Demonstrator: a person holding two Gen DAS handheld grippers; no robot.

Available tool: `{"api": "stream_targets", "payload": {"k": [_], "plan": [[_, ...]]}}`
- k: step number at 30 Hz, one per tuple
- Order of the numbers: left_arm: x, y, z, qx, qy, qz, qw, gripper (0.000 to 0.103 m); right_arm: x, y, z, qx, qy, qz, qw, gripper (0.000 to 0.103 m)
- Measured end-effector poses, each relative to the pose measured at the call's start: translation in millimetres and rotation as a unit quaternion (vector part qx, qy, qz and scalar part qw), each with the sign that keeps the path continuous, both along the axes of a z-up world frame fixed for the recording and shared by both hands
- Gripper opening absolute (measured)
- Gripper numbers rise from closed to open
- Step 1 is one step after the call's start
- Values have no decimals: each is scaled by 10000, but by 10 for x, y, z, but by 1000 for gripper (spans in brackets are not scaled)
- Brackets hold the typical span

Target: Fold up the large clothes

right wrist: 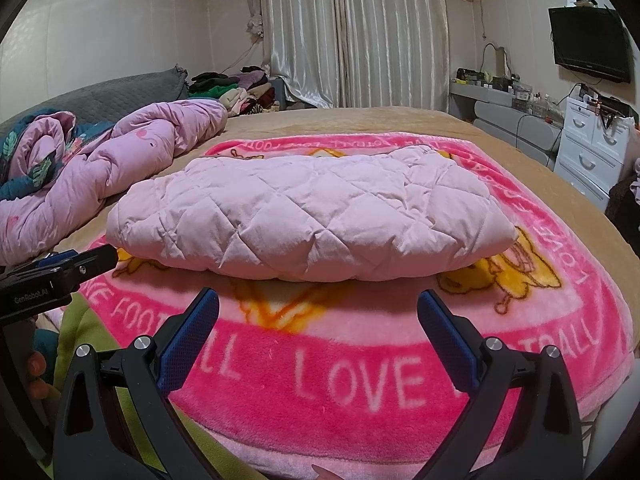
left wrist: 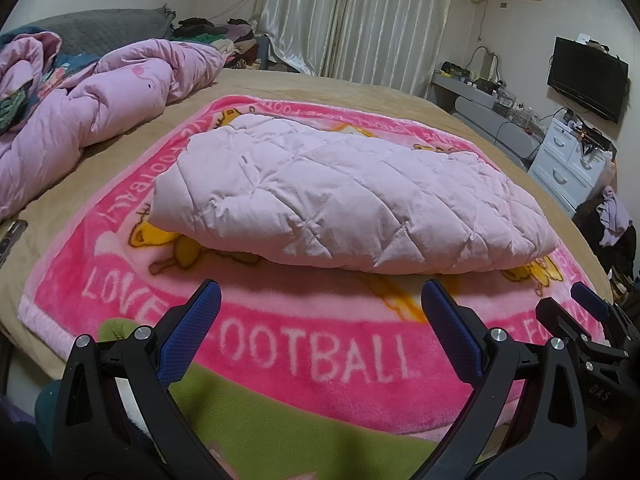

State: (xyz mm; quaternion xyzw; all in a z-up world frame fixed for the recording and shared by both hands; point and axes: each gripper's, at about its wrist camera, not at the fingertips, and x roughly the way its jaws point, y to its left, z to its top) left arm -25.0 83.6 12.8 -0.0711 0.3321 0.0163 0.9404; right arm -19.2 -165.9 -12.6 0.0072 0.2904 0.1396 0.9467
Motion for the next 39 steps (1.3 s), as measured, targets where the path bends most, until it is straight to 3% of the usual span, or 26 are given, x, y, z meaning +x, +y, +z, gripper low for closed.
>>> {"api": "stream_targets", "payload": {"k": [39], "plan": [[-32, 41, -37, 66, 76, 77, 9999, 94, -10, 10, -1, -41, 0, 24, 10000, 99]]}}
